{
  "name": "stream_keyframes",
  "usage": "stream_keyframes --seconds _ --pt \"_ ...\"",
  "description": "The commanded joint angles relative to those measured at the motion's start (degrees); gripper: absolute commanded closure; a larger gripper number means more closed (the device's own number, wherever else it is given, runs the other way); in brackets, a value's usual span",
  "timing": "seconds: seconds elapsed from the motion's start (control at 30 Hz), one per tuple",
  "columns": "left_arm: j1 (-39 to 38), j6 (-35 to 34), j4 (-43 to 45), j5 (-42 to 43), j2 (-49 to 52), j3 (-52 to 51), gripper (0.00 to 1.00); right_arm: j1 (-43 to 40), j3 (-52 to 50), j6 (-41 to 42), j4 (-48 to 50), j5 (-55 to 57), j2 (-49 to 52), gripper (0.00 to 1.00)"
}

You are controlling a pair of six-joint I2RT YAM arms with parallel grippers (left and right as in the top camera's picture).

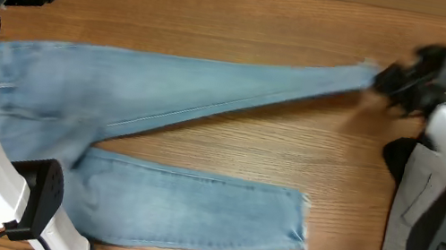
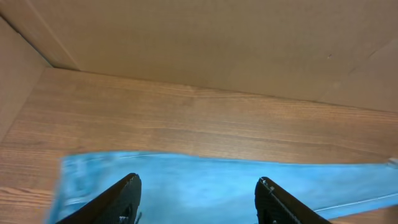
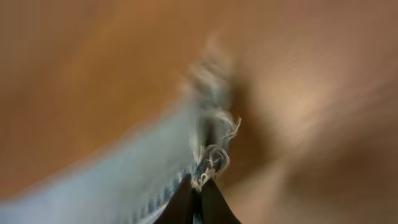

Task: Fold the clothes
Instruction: 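Pull the upper leg hem rightward with the right gripper to straighten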

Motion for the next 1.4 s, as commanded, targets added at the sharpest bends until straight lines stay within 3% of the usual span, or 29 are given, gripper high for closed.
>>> stream_keyframes --seconds 0.0,0.03,0.07,0.17,0.33,0.47,0.53,0.6,0.67,0.73,0.9,1.03,1.23,1.37 --pt "-0.4 -0.2 -0.1 1.2 -0.4 0.7 0.36 -5.7 8.1 0.0 -0.9 -0.3 -1.1 0.88" --pt "-0.4 -0.2 -0.1 1.2 -0.4 0.7 0.36 -6.4 8.8 0.0 -1.3 -2.2 -1.1 0.61" --pt "-0.4 -0.2 -0.1 1.2 -0.4 0.7 0.35 -7.0 9.2 0.0 -1.9 -3.8 -1.1 0.41" --pt "-0.4 -0.1 -0.1 0.2 -0.4 -0.6 0.31 -8.1 9.4 0.0 -5.5 -6.1 -1.1 0.33" --pt "-0.4 -0.2 -0.1 -6.8 -0.4 -7.9 0.31 -8.2 9.4 -0.4 -13.4 -6.8 -1.4 0.32" --pt "-0.4 -0.2 0.1 -11.4 0.3 -19.7 0.33 -8.2 9.4 -3.5 -17.6 -13.3 -3.1 0.34" --pt "-0.4 -0.2 0.3 -12.1 1.2 -25.7 0.44 -8.2 9.4 -4.2 -18.9 -16.0 -4.9 0.34" --pt "-0.4 -0.2 0.6 -12.2 2.7 -31.5 0.67 -8.2 9.4 -5.0 -20.2 -18.5 -7.8 0.34" --pt "-0.4 -1.3 0.6 -12.2 4.3 -35.6 0.78 -8.1 9.4 -5.0 -21.2 -19.8 -10.8 0.33" --pt "-0.4 -2.6 0.9 -12.2 6.4 -39.8 0.80 -8.1 9.4 -4.9 -22.5 -20.4 -14.3 0.32" --pt "-0.3 -3.9 5.8 -12.2 12.1 -49.8 0.70 -8.1 9.4 -4.9 -28.4 -20.4 -21.7 0.30" --pt "-0.2 -4.1 11.4 -12.5 16.4 -55.8 0.69 -8.1 9.4 -5.0 -34.6 -20.3 -24.1 0.29" --pt "1.0 -4.1 19.7 -14.1 23.9 -61.9 0.87 -8.1 9.4 -5.3 -41.3 -16.0 -24.0 0.29" --pt "3.0 -6.8 24.4 -19.8 29.9 -62.1 0.91 -8.0 9.3 -6.7 -44.5 -7.5 -23.8 0.27"
